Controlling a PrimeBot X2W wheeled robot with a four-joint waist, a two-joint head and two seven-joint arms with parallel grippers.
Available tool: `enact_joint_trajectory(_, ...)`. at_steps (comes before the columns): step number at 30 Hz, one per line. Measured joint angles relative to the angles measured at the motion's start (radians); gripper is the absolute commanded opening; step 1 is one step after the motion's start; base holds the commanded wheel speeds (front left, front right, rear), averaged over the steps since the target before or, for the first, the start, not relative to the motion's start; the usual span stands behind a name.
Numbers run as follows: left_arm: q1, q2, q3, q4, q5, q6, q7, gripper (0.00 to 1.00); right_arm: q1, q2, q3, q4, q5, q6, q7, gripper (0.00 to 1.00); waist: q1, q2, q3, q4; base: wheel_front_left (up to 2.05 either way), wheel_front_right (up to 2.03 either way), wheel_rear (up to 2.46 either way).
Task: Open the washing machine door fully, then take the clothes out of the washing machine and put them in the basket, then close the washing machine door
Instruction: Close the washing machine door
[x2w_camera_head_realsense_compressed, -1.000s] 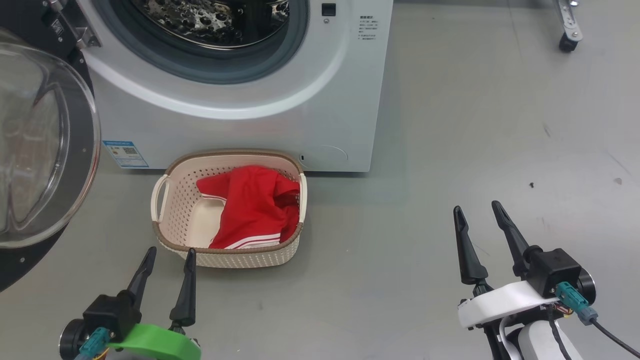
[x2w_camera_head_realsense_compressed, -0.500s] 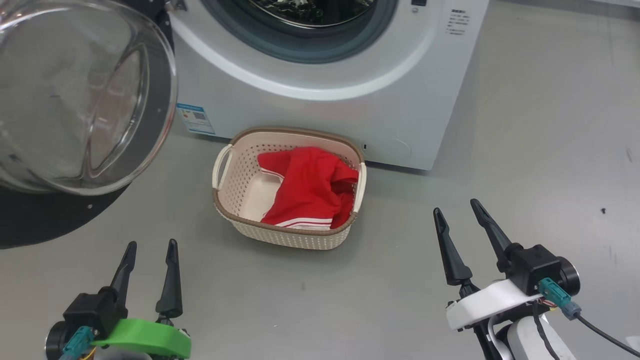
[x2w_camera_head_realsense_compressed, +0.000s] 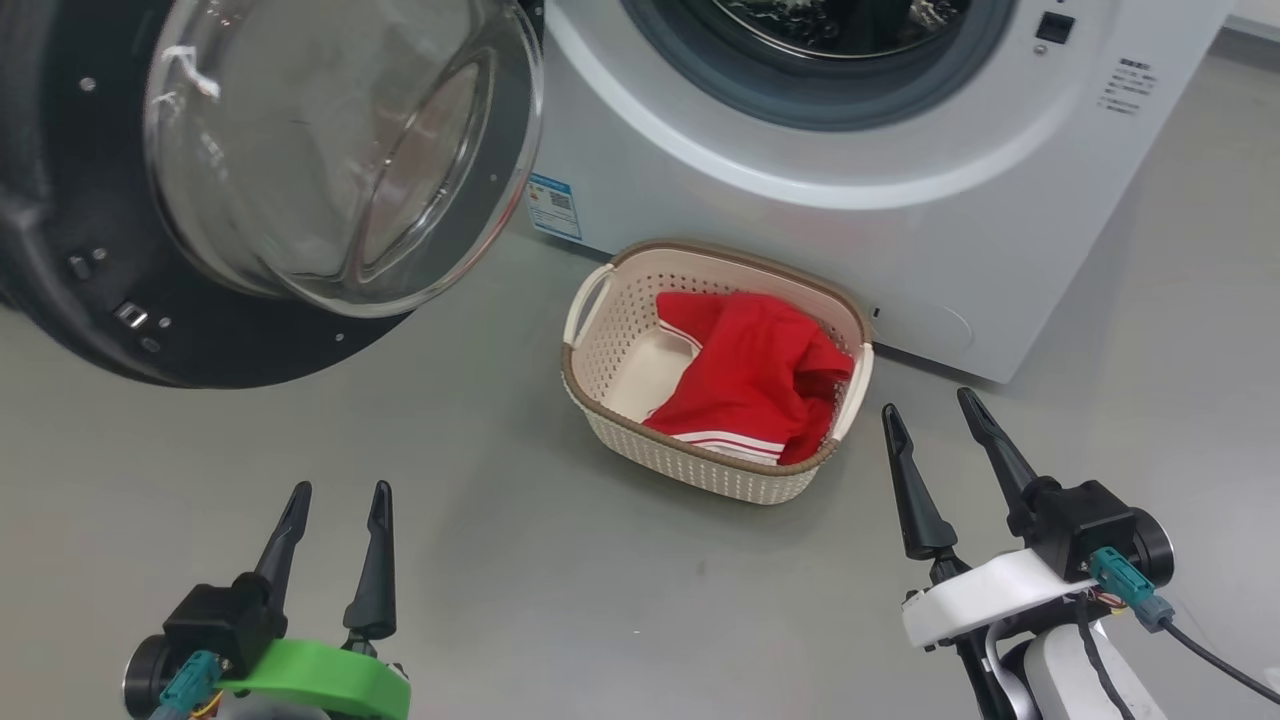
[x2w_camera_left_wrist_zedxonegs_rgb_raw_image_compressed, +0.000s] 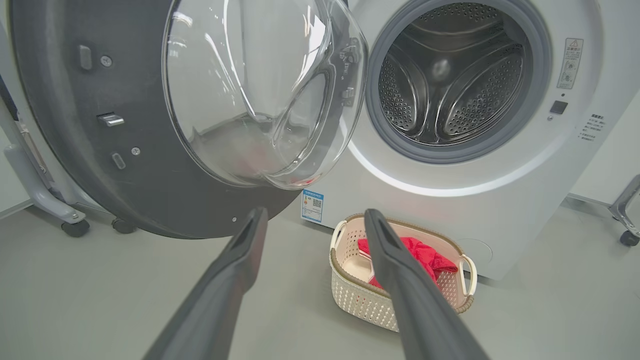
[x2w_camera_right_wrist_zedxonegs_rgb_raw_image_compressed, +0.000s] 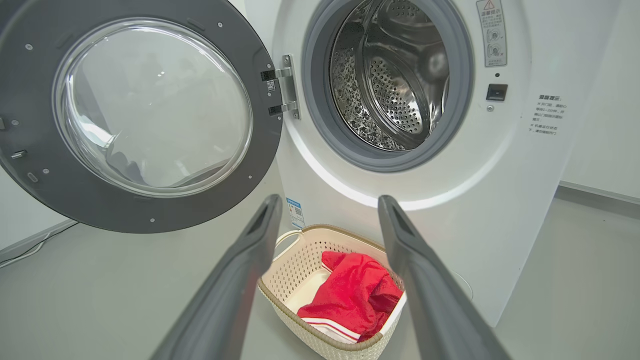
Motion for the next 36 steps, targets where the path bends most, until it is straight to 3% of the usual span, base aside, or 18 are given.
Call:
enact_joint_trajectory(11,0.003,0.000,0.036,-0.005,0.019,0.001,0.000,1.00,0.003,0.002,0.034,0.014,0.000,0.008,0.000,1.00,0.0000,0.0000,-0.034,0.114,0.00,0.00,0.00)
enact_joint_trajectory(36,0.034,0.000,0.053,-0.016,0.037,-0.002,0.000,1.00,0.019,0.004,0.038,0.025,0.015,0.009,0.000,1.00,0.0000,0.0000,-0.077,0.120,0.00,0.00,0.00)
